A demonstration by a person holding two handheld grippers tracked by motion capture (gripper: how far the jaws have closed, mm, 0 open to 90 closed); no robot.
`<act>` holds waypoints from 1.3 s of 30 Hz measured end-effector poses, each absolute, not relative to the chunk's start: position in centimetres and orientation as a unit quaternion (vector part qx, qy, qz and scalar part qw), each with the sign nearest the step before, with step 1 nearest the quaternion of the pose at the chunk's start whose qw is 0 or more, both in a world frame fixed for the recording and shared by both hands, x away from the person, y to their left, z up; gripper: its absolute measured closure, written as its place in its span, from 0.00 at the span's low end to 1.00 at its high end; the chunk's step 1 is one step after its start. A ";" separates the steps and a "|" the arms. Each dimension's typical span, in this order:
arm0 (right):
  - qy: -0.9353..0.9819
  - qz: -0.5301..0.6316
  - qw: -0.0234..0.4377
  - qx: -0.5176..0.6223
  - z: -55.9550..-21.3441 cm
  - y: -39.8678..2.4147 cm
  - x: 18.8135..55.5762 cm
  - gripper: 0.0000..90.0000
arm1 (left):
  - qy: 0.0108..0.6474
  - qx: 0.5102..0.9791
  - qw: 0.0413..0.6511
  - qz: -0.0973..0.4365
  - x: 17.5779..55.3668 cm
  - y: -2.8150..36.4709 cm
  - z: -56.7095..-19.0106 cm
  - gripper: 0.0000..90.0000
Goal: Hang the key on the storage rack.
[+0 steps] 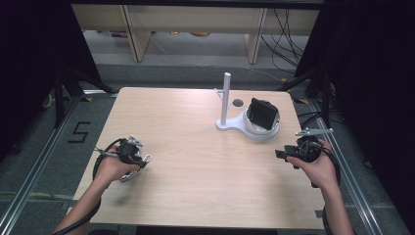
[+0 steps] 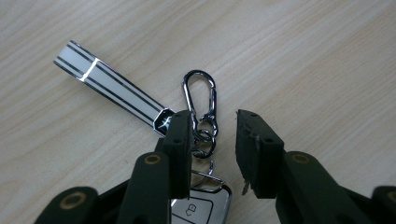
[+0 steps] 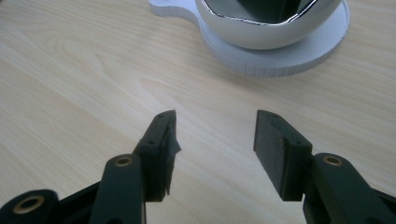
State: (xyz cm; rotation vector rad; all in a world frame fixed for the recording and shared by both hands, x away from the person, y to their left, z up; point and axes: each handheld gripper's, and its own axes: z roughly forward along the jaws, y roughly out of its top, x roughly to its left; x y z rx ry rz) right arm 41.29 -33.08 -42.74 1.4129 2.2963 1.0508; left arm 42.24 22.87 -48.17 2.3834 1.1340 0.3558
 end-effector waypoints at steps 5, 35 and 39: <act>0.793 0.343 0.116 0.490 -42.2 -32.9 41.1 0.55 | 0.408 0.879 0.212 0.127 42.4 22.9 -48.5 0.75; 0.793 0.341 0.121 0.490 -42.1 -32.8 41.2 0.54 | 0.353 0.906 0.180 0.147 41.4 22.3 -48.6 0.94; 0.788 0.359 0.137 0.481 -42.5 -32.8 41.4 0.53 | 0.344 0.907 0.184 0.158 41.3 22.4 -48.7 0.94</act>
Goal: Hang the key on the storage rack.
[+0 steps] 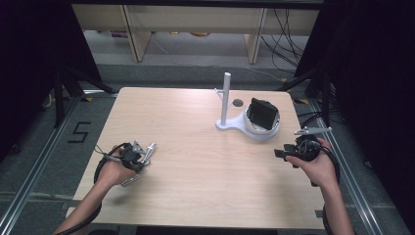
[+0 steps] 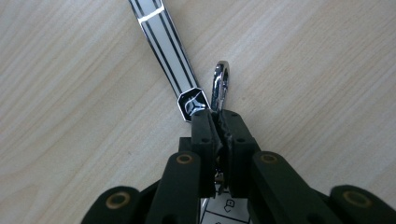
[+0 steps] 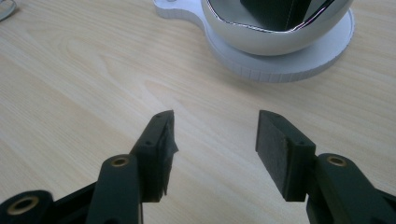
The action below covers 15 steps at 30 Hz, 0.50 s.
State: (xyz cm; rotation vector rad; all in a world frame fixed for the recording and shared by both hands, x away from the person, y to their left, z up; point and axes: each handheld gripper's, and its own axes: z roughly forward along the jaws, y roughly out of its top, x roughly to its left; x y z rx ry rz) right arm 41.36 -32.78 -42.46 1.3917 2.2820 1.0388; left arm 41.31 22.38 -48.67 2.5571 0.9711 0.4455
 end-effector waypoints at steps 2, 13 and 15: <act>0.798 0.338 0.127 0.482 -42.2 -32.9 41.3 0.53 | 0.343 0.906 0.188 0.162 41.2 22.5 -48.8 0.93; 0.795 0.344 0.116 0.486 -42.4 -32.6 41.3 0.52 | 0.321 0.919 0.173 0.152 40.6 21.8 -48.8 0.92; 0.795 0.339 0.115 0.489 -42.3 -32.6 41.3 0.52 | 0.310 0.925 0.160 0.152 40.6 21.5 -48.7 0.94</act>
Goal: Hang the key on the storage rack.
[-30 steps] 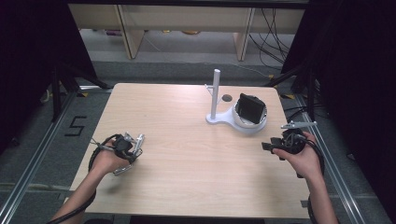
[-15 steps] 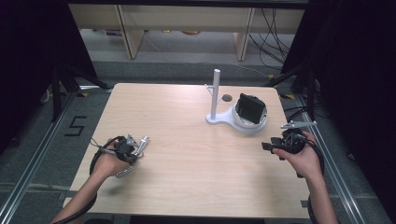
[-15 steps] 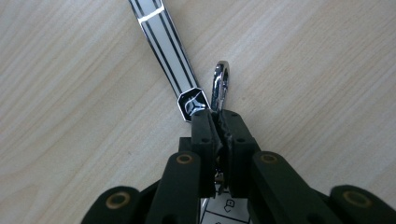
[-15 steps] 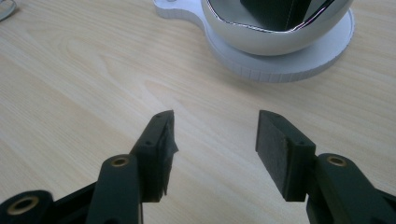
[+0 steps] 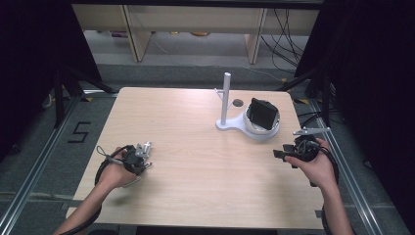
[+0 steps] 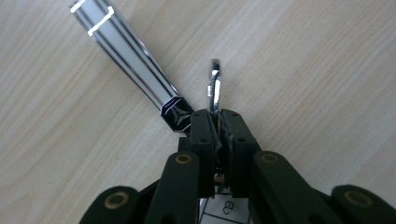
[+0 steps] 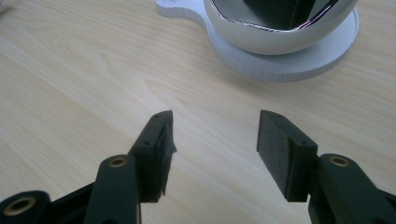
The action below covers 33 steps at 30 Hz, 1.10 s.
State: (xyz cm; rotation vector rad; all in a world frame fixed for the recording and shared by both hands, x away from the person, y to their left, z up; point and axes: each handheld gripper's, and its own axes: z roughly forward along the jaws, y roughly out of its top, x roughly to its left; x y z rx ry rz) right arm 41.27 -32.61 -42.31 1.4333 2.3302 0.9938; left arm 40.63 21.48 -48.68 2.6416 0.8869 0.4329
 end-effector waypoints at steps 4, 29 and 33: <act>0.799 0.338 0.111 0.486 -42.2 -32.8 41.2 0.52 | 0.307 0.929 0.144 0.151 40.8 21.1 -48.6 0.94; 0.794 0.349 0.133 0.480 -42.8 -33.1 41.2 0.52 | 0.281 0.951 0.091 0.090 42.8 20.4 -47.8 0.94; 0.794 0.338 0.119 0.492 -42.6 -33.1 41.0 0.52 | 0.279 0.952 0.089 0.094 42.8 20.4 -47.7 0.94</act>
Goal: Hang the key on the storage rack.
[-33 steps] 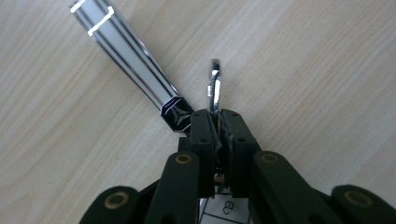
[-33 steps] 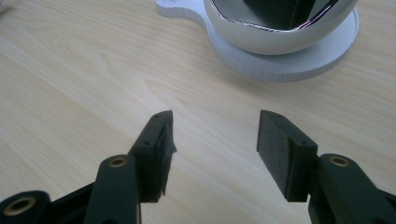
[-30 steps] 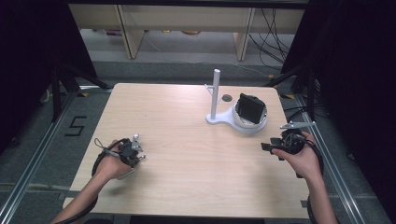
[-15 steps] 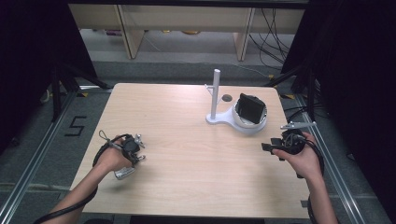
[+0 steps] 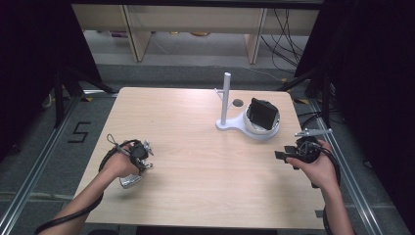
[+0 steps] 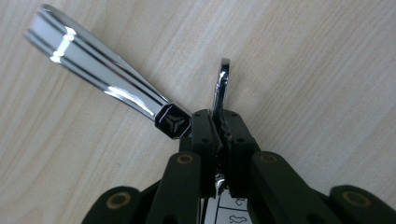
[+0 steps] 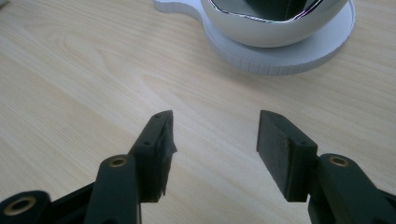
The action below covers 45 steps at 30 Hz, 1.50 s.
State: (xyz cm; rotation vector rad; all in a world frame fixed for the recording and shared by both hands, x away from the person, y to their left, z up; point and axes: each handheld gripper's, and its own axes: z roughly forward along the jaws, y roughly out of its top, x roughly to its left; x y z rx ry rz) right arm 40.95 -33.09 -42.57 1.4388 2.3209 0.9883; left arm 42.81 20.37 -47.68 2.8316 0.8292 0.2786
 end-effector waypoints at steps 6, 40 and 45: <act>0.791 0.359 0.098 0.485 -42.9 -33.1 41.0 0.52 | 0.278 0.950 0.091 0.107 42.5 20.2 -47.5 0.94; 0.772 0.377 0.109 0.499 -45.9 -31.5 40.3 0.53 | 0.276 0.916 0.193 0.219 43.3 17.7 -40.7 0.95; 0.783 0.367 0.121 0.488 -46.0 -31.5 40.3 0.53 | 0.284 0.904 0.223 0.228 43.5 17.2 -40.7 0.95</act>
